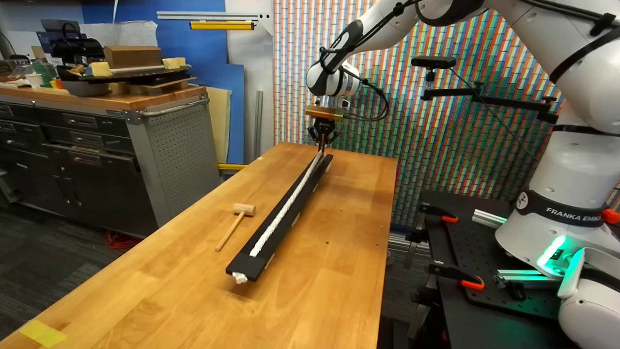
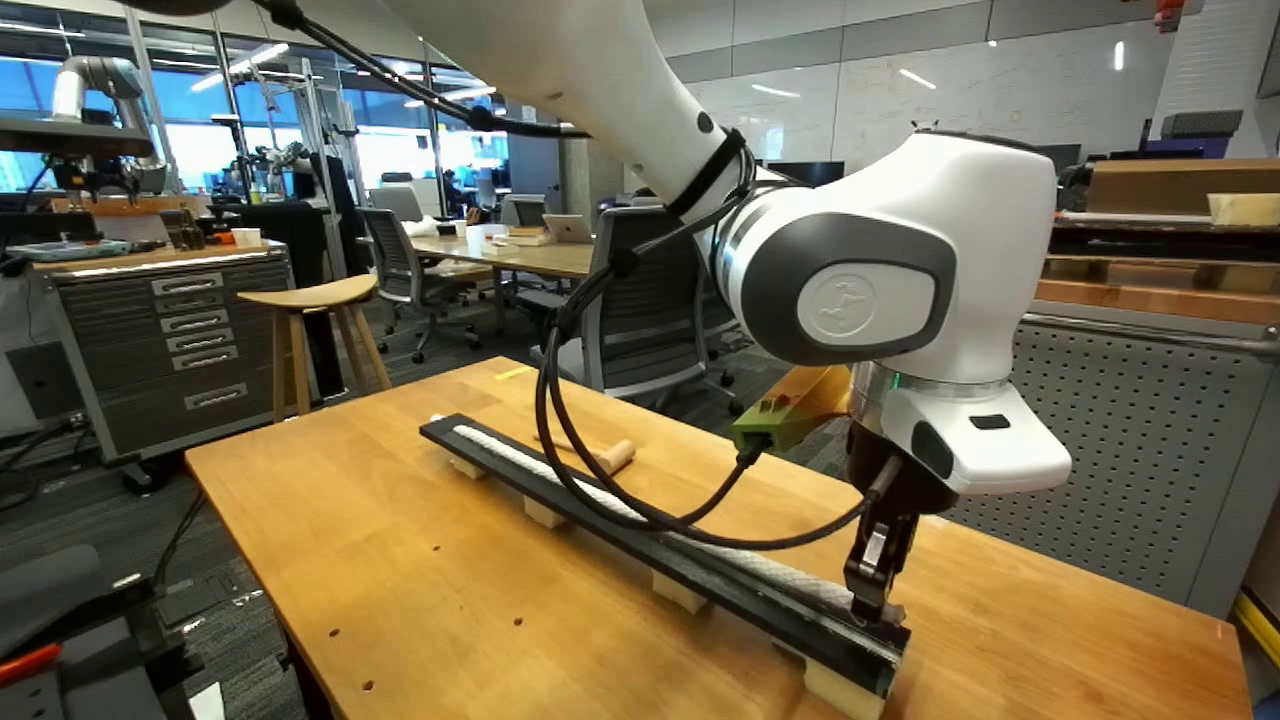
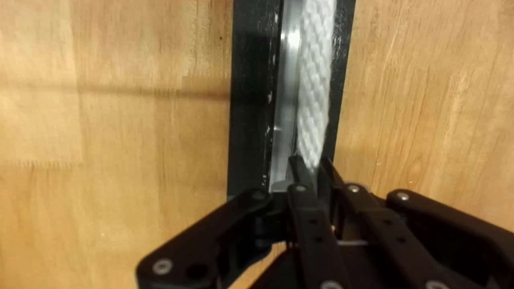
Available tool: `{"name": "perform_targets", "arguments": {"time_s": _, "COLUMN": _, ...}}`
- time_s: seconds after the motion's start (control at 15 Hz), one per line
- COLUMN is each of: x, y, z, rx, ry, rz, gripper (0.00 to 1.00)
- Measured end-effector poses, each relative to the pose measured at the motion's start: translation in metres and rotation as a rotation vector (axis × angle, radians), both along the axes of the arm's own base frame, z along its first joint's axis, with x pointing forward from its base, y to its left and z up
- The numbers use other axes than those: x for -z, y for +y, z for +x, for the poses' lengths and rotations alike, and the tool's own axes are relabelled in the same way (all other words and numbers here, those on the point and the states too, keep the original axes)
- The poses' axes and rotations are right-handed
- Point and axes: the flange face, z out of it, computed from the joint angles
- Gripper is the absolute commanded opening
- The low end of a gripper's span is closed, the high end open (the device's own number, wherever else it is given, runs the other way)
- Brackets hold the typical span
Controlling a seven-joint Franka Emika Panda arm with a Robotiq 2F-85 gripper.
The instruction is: Put the rope on the black thing
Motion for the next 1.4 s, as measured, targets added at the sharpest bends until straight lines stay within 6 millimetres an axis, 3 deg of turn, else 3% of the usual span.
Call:
{"name": "perform_targets", "arguments": {"time_s": 0.2, "x": 0.002, "y": -0.001, "z": 0.0, "rx": 0.01, "ry": 0.002, "rz": 0.001, "gripper": 0.03}}
{"name": "perform_targets", "arguments": {"time_s": 0.47, "x": 0.021, "y": -0.001, "z": -0.009, "rx": 0.046, "ry": 0.007, "rz": 0.013, "gripper": 0.03}}
{"name": "perform_targets", "arguments": {"time_s": 0.93, "x": 0.019, "y": -0.001, "z": -0.02, "rx": 0.099, "ry": -0.038, "rz": 0.012, "gripper": 0.03}}
{"name": "perform_targets", "arguments": {"time_s": 1.0, "x": 0.019, "y": 0.0, "z": -0.021, "rx": 0.101, "ry": -0.042, "rz": 0.01, "gripper": 0.28}}
{"name": "perform_targets", "arguments": {"time_s": 1.4, "x": 0.017, "y": 0.002, "z": -0.028, "rx": 0.111, "ry": -0.065, "rz": -0.015, "gripper": 0.73}}
